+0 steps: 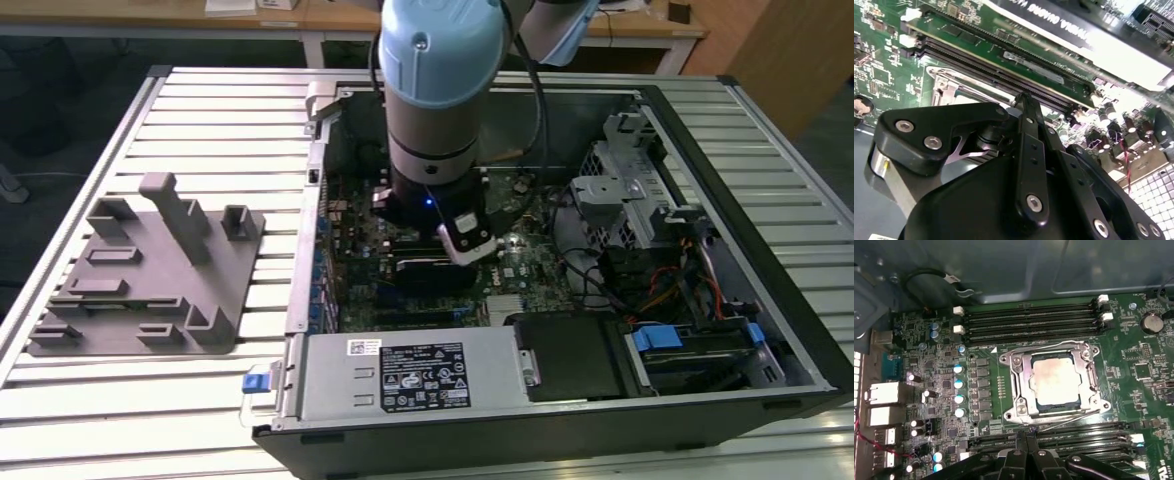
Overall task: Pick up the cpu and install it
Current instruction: 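Install the second cpu locking lever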
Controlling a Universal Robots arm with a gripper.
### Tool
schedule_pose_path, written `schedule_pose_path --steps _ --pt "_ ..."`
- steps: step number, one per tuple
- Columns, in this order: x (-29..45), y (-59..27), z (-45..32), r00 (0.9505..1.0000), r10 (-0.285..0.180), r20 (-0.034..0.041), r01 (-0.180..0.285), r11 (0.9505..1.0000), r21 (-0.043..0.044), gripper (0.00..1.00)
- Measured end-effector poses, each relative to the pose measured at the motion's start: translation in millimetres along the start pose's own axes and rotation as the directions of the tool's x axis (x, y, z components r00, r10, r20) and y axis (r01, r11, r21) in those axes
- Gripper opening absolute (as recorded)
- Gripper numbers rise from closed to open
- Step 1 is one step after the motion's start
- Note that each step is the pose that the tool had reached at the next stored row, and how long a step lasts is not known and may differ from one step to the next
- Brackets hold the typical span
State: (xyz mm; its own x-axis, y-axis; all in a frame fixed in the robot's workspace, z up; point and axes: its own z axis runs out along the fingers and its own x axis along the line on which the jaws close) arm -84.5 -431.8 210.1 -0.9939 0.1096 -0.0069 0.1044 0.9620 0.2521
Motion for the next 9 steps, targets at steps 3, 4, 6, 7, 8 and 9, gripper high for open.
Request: schedule_pose_path --steps 3,4,6,7,8,9 --pt "1.4 -1.8 2.5 1.0 0.0 -0.0014 0.0 0.9999 -0.0123 0.11" --pt "1.8 -2.1 3.3 1.0 0.0 -0.0019 0.0 0.9999 -0.0173 0.11" --pt "2.5 -2.4 4.3 1.0 0.001 -0.003 -0.001 0.9996 -0.0274 0.11" --pt "2.6 -2.5 4.9 1.0 0.001 -0.0032 -0.001 0.9996 -0.0299 0.11" --pt "2.9 -2.7 5.4 1.0 0.001 -0.0036 -0.001 0.9995 -0.0329 0.11" --pt "3.1 -2.9 6.1 1.0 0.001 -0.0038 -0.001 0.9994 -0.0357 0.11"
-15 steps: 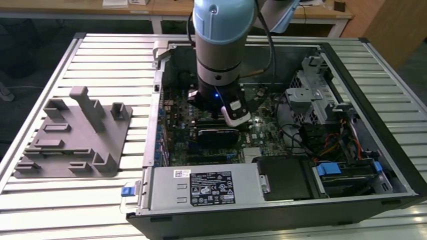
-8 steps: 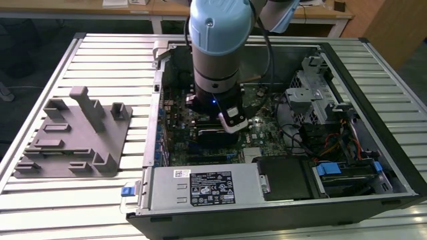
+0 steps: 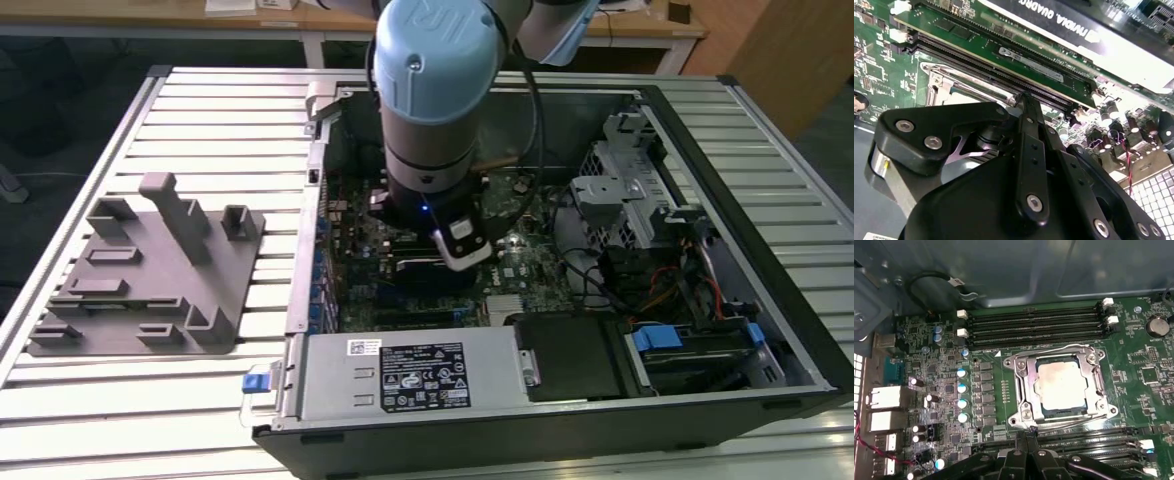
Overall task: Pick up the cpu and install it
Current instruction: 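Install the second cpu locking lever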
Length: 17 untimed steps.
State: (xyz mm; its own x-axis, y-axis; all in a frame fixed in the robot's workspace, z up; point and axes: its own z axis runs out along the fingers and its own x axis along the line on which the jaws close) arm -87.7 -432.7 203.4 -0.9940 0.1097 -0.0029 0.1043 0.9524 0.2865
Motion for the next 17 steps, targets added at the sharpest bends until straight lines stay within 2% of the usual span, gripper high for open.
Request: schedule_pose_path --steps 3,10,17 --pt "1.0 -0.8 2.0 1.0 0.0 -0.001 0.0 1.0 -0.0082 0.11" --pt "2.2 -2.1 6.0 1.0 0.001 -0.0048 -0.001 0.999 -0.0438 0.11" --pt "3.2 -3.8 11.4 1.0 0.002 -0.0076 -0.002 0.9975 -0.0709 0.11"
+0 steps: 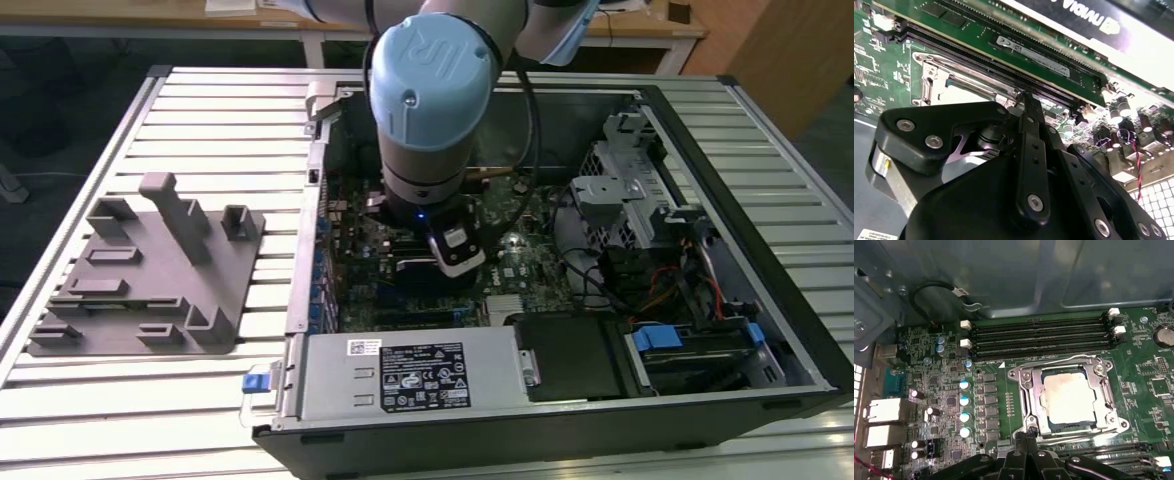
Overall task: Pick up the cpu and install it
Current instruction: 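Install the second cpu locking lever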
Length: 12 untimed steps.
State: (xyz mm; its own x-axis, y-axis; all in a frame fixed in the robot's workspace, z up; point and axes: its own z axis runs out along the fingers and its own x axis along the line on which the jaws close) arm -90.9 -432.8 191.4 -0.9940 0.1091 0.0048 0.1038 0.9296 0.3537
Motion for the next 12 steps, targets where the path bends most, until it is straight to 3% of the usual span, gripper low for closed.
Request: schedule_pose_path --steps 7,12 --pt "2.0 -1.8 4.1 1.0 0.001 -0.0034 -0.001 0.9995 -0.0318 0.11" --pt "2.3 -2.4 5.7 1.0 0.001 -0.004 -0.001 0.9993 -0.0379 0.11"
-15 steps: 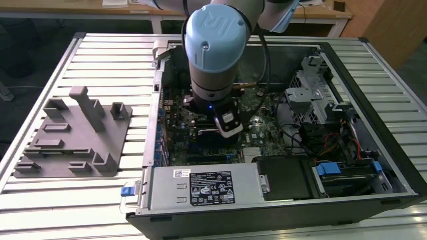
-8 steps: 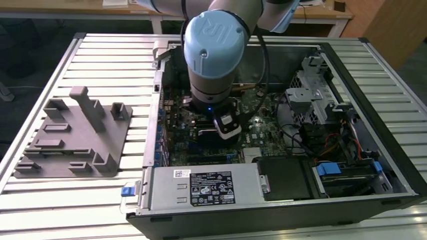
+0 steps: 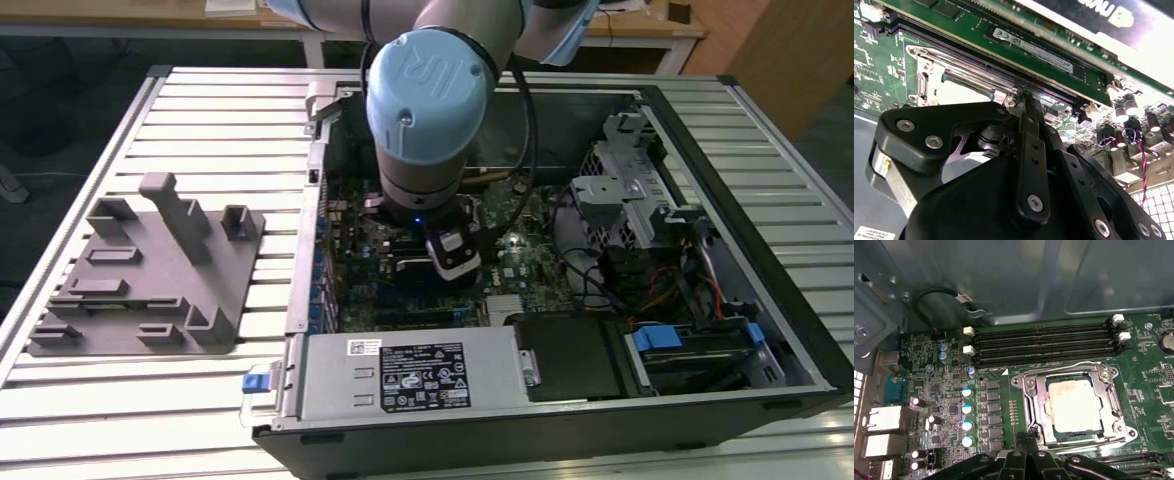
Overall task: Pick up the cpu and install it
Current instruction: 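Install the second cpu locking lever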
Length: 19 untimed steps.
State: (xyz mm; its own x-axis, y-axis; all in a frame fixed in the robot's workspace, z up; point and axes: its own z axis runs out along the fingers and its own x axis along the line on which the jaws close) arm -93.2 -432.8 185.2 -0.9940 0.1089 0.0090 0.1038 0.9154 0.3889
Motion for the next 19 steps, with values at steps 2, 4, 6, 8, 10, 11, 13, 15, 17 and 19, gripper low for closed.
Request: schedule_pose_path --steps 2,4,6,8,10,11,13,15,17,19 --pt "0.1 0.0 0.0 1.0 0.0 -0.0001 0.0 1.0 0.0 0.11" --pt "0.3 -0.1 0.1 1.0 0.0 0.0 0.0 1.0 -0.0001 0.11" --pt "0.4 -0.1 0.1 1.0 0.0 0.0 0.0 1.0 -0.0002 0.11" --pt "0.8 -0.1 0.1 1.0 0.0 0.0001 0.0 1.0 -0.0001 0.11" --pt "1.2 -0.2 0.1 1.0 0.0 0.0002 0.0 1.0 0.0005 0.11" --pt "1.3 -0.3 0.1 1.0 0.0 0.0003 0.0 1.0 0.0014 0.11" --pt "1.7 -0.3 0.1 1.0 0.0 0.0004 0.0 1.0 0.0018 0.11" --pt "2.2 0.0 0.3 1.0 0.0 0.0005 0.0 1.0 0.0017 0.11" --pt "2.6 0.7 0.6 1.0 0.0 0.0004 0.0 1.0 0.0017 0.11" --pt "2.6 1.5 1.1 1.0 0.0 0.0006 0.0 1.0 0.0013 0.11"
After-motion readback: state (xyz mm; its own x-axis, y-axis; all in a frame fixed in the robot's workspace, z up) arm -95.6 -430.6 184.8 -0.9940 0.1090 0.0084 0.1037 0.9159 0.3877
